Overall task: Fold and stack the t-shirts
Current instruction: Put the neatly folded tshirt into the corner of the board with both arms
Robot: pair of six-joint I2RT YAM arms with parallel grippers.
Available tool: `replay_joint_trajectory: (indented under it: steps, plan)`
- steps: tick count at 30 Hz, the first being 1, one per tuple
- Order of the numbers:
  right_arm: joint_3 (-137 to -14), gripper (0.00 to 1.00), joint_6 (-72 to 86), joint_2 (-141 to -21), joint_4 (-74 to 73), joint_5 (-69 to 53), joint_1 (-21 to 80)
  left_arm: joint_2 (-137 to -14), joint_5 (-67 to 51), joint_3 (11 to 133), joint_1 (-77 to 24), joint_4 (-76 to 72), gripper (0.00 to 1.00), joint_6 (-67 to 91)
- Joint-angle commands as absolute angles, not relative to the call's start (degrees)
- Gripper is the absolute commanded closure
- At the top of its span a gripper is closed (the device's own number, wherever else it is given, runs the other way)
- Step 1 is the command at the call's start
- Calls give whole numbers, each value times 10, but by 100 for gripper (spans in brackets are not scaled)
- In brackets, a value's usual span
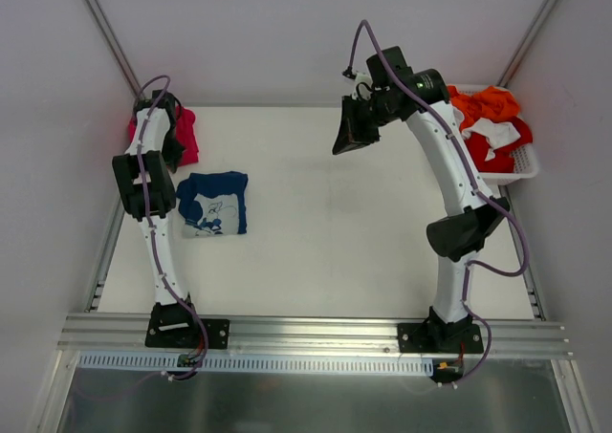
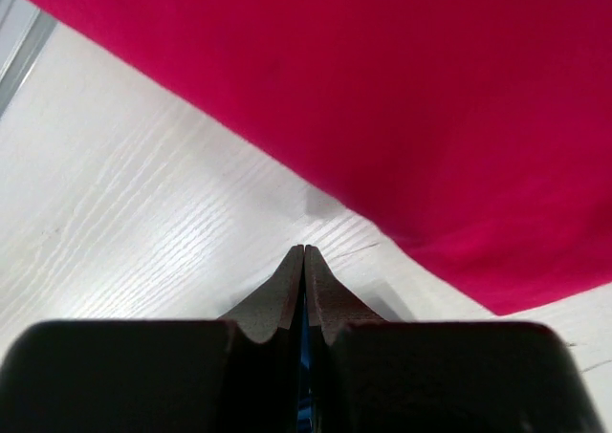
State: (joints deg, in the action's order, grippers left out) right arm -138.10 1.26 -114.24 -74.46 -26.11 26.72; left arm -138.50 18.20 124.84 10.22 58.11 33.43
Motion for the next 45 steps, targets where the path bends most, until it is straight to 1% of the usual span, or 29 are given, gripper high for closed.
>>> replay_joint_trajectory:
  steps: [1,5,8,10,13,17,21,26,31,35,37,39,40,44,45]
  plan:
    - [-1395,100,19,-1111,-806,-285,264,-1385,170,1231,111,634,100,343]
    - [-1388,100,18,-1106,-806,-284,264,-1354,180,1189,110,617,100,366]
    - [-1379,99,17,-1104,-806,-287,263,-1332,177,1223,111,592,100,362]
    - [-1370,100,16,-1105,-806,-291,264,-1346,166,1292,112,593,100,353]
    - [-1364,99,17,-1106,-807,-290,264,-1368,142,1324,114,592,100,362]
    - [-1362,100,18,-1101,-808,-280,263,-1377,126,1313,115,581,100,378]
    - [-1357,99,24,-1100,-809,-275,264,-1393,120,1331,117,556,100,379]
    - [-1367,99,29,-1105,-810,-267,264,-1432,65,1357,131,531,100,370]
    - [-1379,99,40,-1117,-822,-265,263,-1440,63,1360,143,474,100,357]
    - [-1389,100,51,-1125,-824,-272,262,-1462,56,1384,154,456,100,362]
    - [-1392,99,55,-1128,-824,-276,262,-1465,48,1373,158,460,100,366]
    - [-1397,99,62,-1131,-823,-277,262,-1450,49,1315,161,465,100,370]
    - [-1397,99,67,-1131,-821,-278,263,-1434,61,1267,161,468,100,368]
    - [-1389,99,74,-1131,-802,-288,262,-1395,80,1168,162,470,100,343]
    - [-1386,99,75,-1130,-798,-294,262,-1389,77,1160,162,471,100,336]
